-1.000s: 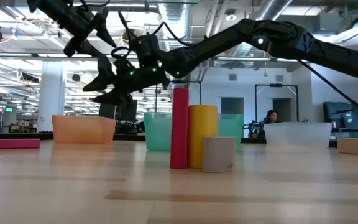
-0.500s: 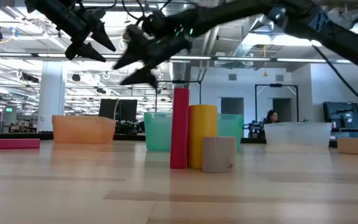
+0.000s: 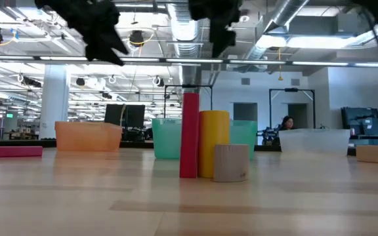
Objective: Sort & place blocks by color
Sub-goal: Put the brown block into the transparent bin
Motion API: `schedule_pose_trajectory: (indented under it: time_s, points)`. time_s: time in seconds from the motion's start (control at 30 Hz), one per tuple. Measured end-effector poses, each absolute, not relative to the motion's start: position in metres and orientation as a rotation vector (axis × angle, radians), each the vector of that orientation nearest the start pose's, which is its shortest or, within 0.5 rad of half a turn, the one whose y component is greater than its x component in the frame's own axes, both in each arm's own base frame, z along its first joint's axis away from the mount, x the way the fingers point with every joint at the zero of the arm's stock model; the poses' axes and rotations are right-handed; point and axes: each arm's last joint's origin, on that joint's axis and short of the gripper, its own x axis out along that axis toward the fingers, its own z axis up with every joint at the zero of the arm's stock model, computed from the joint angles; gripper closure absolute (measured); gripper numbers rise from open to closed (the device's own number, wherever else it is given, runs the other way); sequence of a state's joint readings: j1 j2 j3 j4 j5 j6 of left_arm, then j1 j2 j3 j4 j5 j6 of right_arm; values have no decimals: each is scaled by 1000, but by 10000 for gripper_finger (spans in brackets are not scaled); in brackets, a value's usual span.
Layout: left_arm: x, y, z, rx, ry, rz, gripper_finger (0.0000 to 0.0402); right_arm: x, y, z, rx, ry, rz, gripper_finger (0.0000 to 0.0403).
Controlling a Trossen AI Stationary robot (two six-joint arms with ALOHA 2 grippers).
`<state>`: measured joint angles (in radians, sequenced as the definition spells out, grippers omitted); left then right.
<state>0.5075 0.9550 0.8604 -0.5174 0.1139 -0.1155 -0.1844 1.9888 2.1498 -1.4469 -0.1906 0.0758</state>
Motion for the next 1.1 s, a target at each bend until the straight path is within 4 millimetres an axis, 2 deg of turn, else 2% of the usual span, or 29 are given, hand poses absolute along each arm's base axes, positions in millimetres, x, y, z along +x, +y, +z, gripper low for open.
schedule_pose_trajectory:
  time_s: [0.17, 0.3, 0.5, 0.63, 0.73, 0.87, 1.1]
  points:
    - [212, 115, 290, -431, 427, 475, 136, 346, -42, 349, 307, 1265, -261, 138]
    - [236, 138, 280, -545, 372, 527, 136, 310, -23, 336, 360, 1263, -364, 138]
    - [283, 172, 291, -525, 539, 505, 136, 259, 1, 305, 522, 1195, -437, 138]
    - [311, 189, 303, -467, 668, 436, 136, 233, 19, 293, 663, 1157, -492, 138]
    - [326, 193, 313, -426, 636, 385, 136, 224, 39, 292, 702, 1147, -438, 139]
    - [338, 188, 322, -370, 533, 354, 136, 217, 72, 292, 740, 1167, -393, 139]
    - [342, 178, 322, -294, 556, 309, 136, 213, 137, 271, 862, 1252, -434, 139]
